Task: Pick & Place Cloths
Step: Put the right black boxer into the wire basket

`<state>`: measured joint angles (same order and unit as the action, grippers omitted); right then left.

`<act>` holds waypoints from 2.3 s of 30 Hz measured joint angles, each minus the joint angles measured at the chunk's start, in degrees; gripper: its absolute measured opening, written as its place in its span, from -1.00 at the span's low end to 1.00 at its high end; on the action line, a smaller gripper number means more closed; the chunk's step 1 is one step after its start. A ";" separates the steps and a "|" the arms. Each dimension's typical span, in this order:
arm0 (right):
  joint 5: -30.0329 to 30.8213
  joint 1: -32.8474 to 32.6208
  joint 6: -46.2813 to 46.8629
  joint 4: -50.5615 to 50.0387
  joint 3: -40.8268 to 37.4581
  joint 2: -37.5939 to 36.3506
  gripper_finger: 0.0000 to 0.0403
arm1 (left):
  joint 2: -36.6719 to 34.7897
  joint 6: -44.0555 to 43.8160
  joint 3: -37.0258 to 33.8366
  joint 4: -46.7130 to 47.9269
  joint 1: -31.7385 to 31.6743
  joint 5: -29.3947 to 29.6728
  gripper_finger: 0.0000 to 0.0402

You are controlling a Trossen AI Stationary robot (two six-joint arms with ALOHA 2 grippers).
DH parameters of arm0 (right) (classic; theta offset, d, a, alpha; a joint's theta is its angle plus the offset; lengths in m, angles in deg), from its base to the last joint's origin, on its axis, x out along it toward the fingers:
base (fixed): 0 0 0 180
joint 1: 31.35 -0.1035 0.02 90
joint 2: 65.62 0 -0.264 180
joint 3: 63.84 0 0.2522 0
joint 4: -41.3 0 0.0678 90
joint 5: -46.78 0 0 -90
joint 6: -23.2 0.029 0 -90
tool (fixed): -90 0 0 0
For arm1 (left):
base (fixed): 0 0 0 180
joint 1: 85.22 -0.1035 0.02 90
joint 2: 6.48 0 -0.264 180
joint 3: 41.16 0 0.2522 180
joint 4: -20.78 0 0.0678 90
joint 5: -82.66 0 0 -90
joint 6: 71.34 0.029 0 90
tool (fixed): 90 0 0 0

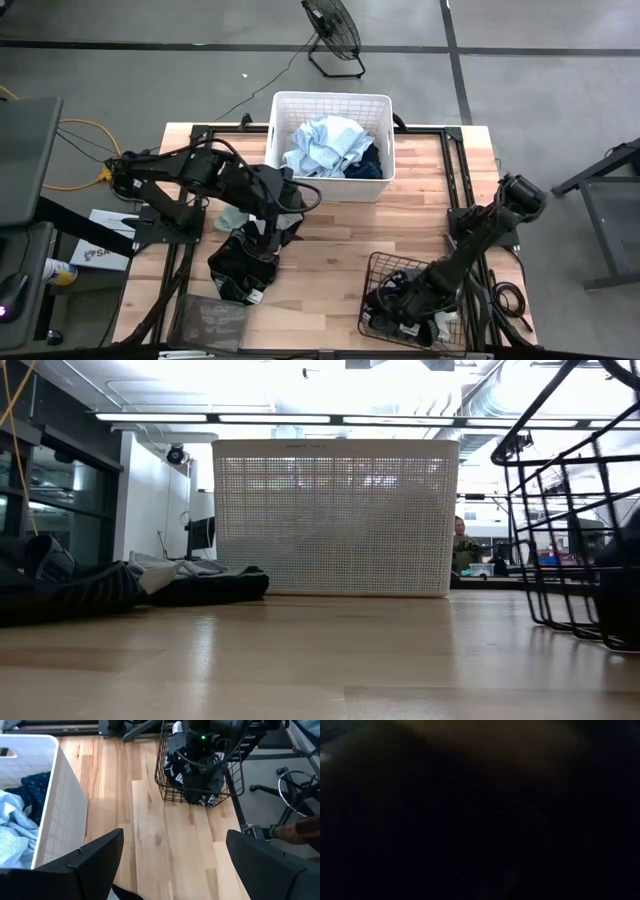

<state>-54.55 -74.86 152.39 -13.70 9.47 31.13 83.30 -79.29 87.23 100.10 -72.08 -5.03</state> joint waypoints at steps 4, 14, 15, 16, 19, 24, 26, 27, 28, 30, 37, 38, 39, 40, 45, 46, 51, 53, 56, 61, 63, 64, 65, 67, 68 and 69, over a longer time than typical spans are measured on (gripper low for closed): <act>3.49 0.04 0.25 -3.98 -0.24 -3.75 -0.59 | -0.79 0.16 0.00 0.70 0.00 0.15 0.73; 10.42 0.04 0.84 -12.51 -0.24 -16.17 -0.02 | -1.62 0.62 0.00 0.62 0.00 1.27 0.73; 10.61 0.04 0.64 -13.07 -0.24 -17.31 0.03 | -1.62 0.62 0.00 0.61 0.00 1.27 0.73; 10.80 0.04 0.23 -13.29 -0.24 -18.53 0.06 | -1.62 0.62 0.00 0.61 0.00 1.27 0.73; 11.97 0.04 -0.85 -13.87 -0.23 -21.45 0.14 | -1.62 0.29 0.00 0.62 0.00 1.27 0.73; 12.28 0.02 -1.69 -14.01 -0.18 -25.95 0.16 | -1.62 0.16 0.00 0.61 0.00 1.29 0.73; 12.97 0.02 -1.50 -13.94 -0.16 -27.28 0.15 | -1.62 0.11 0.00 0.61 0.00 1.29 0.73; 13.11 0.02 -1.48 -13.78 -0.14 -27.68 0.14 | -1.62 0.00 0.00 0.61 0.00 1.29 0.73; 13.12 0.02 -1.47 -13.52 -0.13 -27.96 0.12 | -1.62 -0.06 0.00 0.60 0.00 1.29 0.73; 12.78 0.02 -1.64 -12.93 -0.13 -28.04 0.07 | -1.62 -0.29 0.00 0.61 0.00 1.29 0.73; 13.50 -1.99 -2.62 -12.11 -0.11 -28.52 -0.47 | -1.62 -1.35 0.00 0.61 0.00 1.29 0.73; 14.39 -2.33 -2.55 -12.23 -0.11 -28.87 -0.58 | -1.62 -1.35 0.00 0.61 0.00 1.29 0.73; 15.46 -2.60 -2.51 -12.23 -0.11 -29.16 -0.70 | -1.62 -1.34 0.00 0.61 0.00 1.29 0.73; 16.50 -2.88 -2.48 -12.22 -0.09 -29.48 -0.81 | -1.62 -1.35 0.00 0.61 0.00 1.29 0.73; 19.03 -4.46 -1.69 -12.61 -0.09 -30.53 -0.98 | -1.62 -1.35 0.00 0.61 0.00 1.26 0.73; 18.93 -4.70 -1.60 -13.27 -0.07 -30.77 -0.98 | -1.62 -1.35 0.00 0.62 0.00 1.25 0.73; 15.54 -6.42 3.20 -20.50 -0.02 -31.36 -0.98 | -1.62 -1.43 0.00 2.09 0.00 1.22 0.73; 15.32 -6.91 4.98 -22.35 -0.02 -31.41 -0.98 | -1.62 -1.67 0.02 3.06 0.00 1.22 0.73; 15.54 -6.65 5.39 -21.97 -0.02 -30.40 -0.98 | -1.60 -2.38 0.02 4.15 0.00 1.20 0.73; 15.76 -4.65 3.44 -16.47 -0.02 -25.39 -0.98 | -1.60 -2.79 0.02 5.47 -0.01 1.18 0.73; 15.77 -3.67 1.84 -13.71 -0.02 -22.89 -0.98 | -1.60 -2.79 0.02 5.81 0.00 1.18 0.73; 15.74 -3.19 1.00 -12.46 -0.02 -21.61 -0.98 | -1.60 -2.79 0.02 6.18 0.00 1.18 0.73; 15.74 -2.77 0.34 -11.54 -0.02 -20.27 -0.98 | -1.60 -2.79 0.02 6.43 -0.01 1.18 0.73; 15.69 -2.00 -0.15 -11.05 -0.02 -17.68 -0.98 | -1.60 -2.79 0.02 6.55 0.00 1.18 0.73; 15.72 -1.57 -0.23 -10.93 -0.02 -16.51 -0.98 | -1.60 -2.79 0.02 6.55 0.00 1.18 0.73; 15.69 -1.11 -0.25 -10.77 -0.02 -15.41 -0.98 | -1.60 -2.77 0.02 6.54 0.00 1.16 0.73</act>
<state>-38.86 -75.96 152.14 -24.46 9.45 15.72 81.70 -82.06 87.25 106.64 -72.08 -3.88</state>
